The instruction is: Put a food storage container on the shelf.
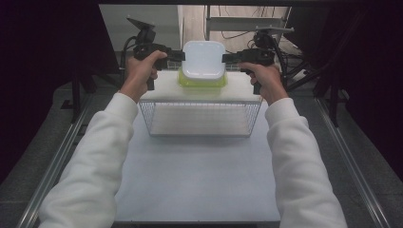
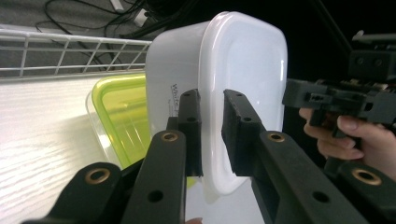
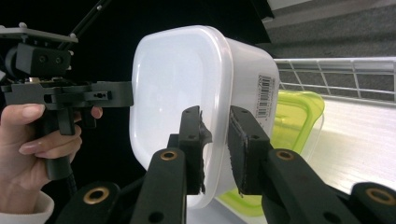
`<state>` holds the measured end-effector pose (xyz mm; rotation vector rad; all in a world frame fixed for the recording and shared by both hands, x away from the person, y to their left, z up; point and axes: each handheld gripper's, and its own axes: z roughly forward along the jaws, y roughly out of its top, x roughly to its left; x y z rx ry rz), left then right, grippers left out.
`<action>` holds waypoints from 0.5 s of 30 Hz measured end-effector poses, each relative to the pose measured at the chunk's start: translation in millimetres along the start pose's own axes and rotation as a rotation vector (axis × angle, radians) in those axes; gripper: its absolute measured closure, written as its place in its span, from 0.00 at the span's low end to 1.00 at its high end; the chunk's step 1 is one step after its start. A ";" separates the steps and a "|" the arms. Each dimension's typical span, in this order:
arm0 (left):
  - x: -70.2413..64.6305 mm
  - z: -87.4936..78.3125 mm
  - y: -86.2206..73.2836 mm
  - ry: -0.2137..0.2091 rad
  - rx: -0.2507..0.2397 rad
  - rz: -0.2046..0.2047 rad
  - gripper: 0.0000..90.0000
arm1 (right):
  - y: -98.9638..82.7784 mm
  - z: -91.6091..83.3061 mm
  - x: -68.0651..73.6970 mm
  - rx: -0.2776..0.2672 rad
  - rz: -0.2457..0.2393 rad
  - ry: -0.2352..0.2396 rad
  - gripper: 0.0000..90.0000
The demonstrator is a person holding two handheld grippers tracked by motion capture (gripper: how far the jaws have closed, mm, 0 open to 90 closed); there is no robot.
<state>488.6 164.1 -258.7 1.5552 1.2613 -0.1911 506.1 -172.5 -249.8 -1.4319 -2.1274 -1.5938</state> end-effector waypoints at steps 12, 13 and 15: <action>15.9 8.8 8.1 -0.033 -0.018 -0.091 0.85 | 9.0 12.0 -19.3 -0.012 0.113 0.034 0.79; 16.4 9.2 8.3 -0.031 -0.022 -0.096 0.84 | 9.6 13.3 -19.9 -0.013 0.119 0.032 0.79; 17.8 9.4 8.6 -0.025 -0.022 -0.097 0.84 | 10.2 15.8 -21.5 -0.014 0.128 0.029 0.78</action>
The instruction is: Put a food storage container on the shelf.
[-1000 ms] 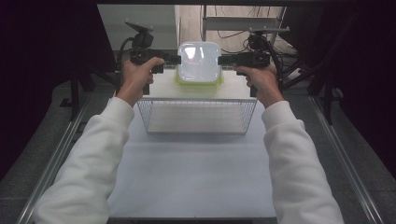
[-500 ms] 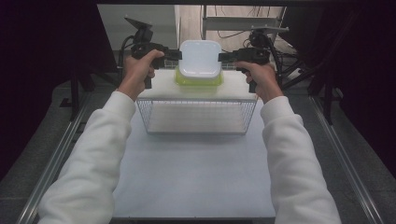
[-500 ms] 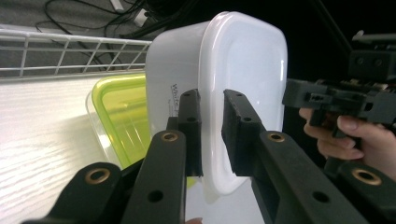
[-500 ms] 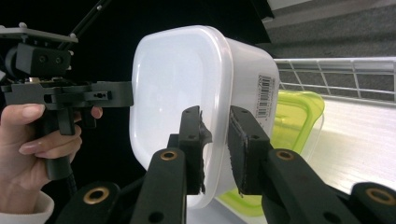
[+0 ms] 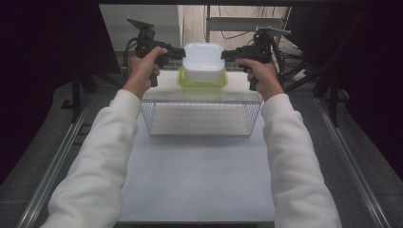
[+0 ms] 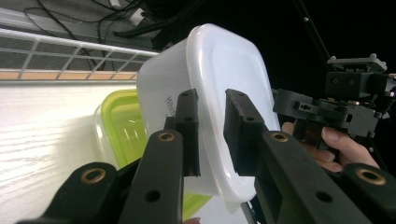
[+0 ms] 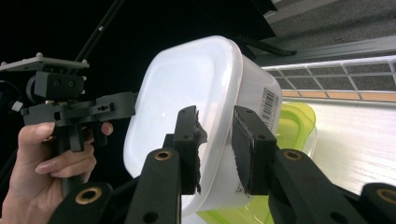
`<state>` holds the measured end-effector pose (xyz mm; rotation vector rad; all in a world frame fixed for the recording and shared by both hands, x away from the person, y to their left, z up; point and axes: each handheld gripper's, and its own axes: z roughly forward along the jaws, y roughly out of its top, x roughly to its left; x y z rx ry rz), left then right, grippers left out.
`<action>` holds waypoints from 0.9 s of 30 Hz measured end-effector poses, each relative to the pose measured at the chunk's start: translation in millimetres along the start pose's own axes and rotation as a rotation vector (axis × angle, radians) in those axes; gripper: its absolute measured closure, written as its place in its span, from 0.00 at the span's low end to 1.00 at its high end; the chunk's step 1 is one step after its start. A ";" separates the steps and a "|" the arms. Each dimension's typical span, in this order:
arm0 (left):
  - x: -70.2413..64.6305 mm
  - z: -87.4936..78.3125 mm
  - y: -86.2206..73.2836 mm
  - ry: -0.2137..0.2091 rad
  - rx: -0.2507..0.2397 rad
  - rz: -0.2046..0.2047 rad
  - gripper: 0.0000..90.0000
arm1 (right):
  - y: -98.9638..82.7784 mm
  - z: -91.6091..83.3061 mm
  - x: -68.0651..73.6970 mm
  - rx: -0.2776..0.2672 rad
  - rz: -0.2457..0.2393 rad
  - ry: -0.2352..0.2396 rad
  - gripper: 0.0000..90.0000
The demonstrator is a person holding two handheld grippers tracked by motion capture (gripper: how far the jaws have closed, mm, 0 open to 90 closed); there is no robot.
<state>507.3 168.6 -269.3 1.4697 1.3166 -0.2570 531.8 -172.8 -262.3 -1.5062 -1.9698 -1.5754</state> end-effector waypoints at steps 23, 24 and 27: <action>-4.8 -1.8 -4.3 0.003 -0.043 0.086 0.57 | -1.7 1.7 3.9 -0.040 -0.068 -0.047 0.58; -6.1 -3.2 -5.0 0.000 -0.049 0.098 0.55 | -1.9 0.5 5.3 -0.046 -0.081 -0.048 0.56; -10.2 -7.6 -7.7 0.007 -0.052 0.140 0.48 | -4.1 -5.7 12.1 -0.055 -0.125 -0.064 0.50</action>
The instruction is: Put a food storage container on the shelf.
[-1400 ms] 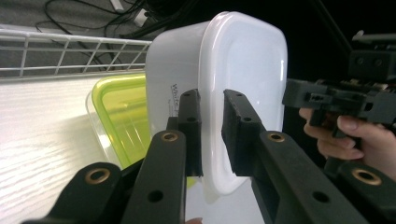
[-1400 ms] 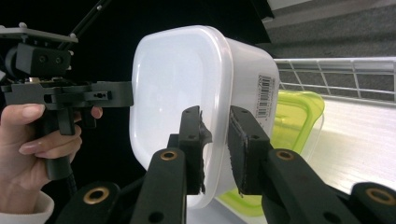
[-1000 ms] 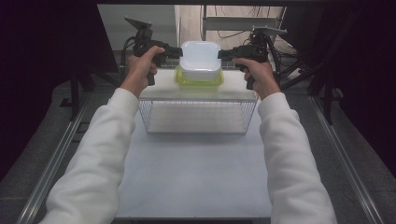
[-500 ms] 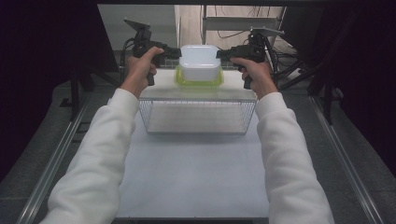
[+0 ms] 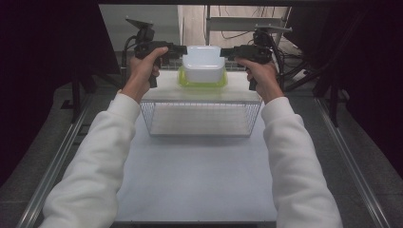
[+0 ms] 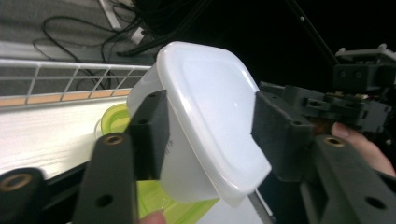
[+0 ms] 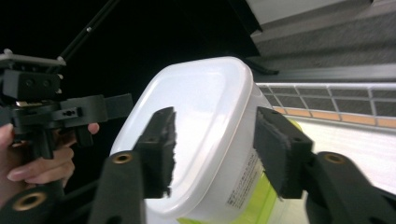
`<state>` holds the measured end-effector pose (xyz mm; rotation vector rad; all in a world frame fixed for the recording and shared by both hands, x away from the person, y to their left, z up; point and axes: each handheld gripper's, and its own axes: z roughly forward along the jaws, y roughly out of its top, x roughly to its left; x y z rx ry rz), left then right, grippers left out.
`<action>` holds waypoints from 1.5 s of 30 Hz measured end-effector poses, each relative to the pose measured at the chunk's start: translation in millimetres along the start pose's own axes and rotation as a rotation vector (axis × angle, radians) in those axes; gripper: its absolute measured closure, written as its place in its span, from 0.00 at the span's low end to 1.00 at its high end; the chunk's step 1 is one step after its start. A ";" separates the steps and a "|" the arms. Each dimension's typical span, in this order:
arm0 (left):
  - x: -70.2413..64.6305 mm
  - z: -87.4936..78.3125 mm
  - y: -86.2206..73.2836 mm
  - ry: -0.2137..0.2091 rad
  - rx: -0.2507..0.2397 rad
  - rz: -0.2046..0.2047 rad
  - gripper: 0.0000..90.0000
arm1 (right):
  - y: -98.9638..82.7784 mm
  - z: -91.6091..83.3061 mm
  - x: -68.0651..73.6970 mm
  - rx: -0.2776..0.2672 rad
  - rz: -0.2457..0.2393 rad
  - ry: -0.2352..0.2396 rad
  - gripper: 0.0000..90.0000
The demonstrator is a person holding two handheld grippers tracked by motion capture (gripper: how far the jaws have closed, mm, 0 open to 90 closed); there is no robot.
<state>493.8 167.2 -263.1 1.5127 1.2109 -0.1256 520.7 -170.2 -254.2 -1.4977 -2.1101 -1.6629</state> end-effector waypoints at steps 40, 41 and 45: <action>4.6 -84.6 -227.1 0.168 0.037 0.372 0.33 | -202.8 -117.9 -6.6 0.026 -0.424 -0.096 0.35; 6.9 -84.2 -232.2 0.167 0.046 0.371 0.32 | -209.5 -118.1 -10.1 0.033 -0.426 -0.104 0.35; 16.4 -82.6 -253.1 0.174 0.093 0.366 0.31 | -232.7 -117.7 -25.0 0.075 -0.412 -0.125 0.35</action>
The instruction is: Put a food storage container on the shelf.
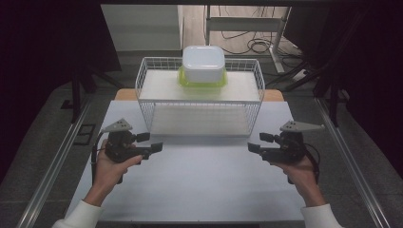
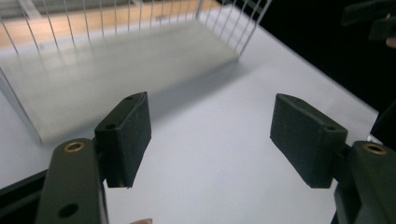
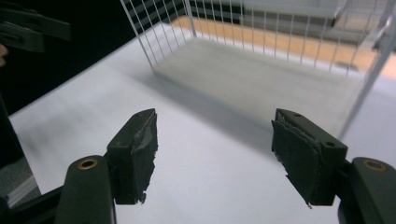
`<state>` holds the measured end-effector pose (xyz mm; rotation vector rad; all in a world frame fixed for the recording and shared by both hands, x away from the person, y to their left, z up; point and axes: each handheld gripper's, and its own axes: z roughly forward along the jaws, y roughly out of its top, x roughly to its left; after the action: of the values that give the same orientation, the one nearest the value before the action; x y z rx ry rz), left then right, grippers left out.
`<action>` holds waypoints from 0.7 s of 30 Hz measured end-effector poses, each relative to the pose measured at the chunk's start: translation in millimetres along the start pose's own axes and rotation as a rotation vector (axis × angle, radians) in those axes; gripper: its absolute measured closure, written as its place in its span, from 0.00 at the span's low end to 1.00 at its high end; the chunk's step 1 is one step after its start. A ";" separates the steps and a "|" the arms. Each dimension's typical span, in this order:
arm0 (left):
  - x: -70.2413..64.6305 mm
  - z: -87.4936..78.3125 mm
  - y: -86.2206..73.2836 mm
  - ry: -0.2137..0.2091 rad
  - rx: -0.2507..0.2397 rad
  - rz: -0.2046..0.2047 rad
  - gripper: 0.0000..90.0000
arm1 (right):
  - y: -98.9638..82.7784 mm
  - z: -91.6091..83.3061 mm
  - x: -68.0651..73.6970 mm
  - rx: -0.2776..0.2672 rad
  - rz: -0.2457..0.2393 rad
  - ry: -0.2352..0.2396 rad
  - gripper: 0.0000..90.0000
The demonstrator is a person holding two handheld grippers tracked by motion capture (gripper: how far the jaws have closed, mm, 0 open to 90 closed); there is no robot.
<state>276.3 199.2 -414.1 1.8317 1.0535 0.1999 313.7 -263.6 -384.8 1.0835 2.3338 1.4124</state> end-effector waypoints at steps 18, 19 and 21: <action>16.5 26.3 -51.5 0.044 0.181 -0.049 0.29 | -53.3 34.4 -6.9 0.206 0.015 -0.051 0.31; 16.8 26.3 -51.8 0.044 0.182 -0.051 0.29 | -53.4 34.1 -7.3 0.203 0.022 -0.049 0.31; 17.6 26.5 -52.2 0.049 0.184 -0.052 0.29 | -53.0 32.8 -8.6 0.194 0.027 -0.049 0.31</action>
<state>271.7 202.2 -475.0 1.9690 1.1846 0.1204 311.1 -261.5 -447.6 1.1901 2.4699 1.1720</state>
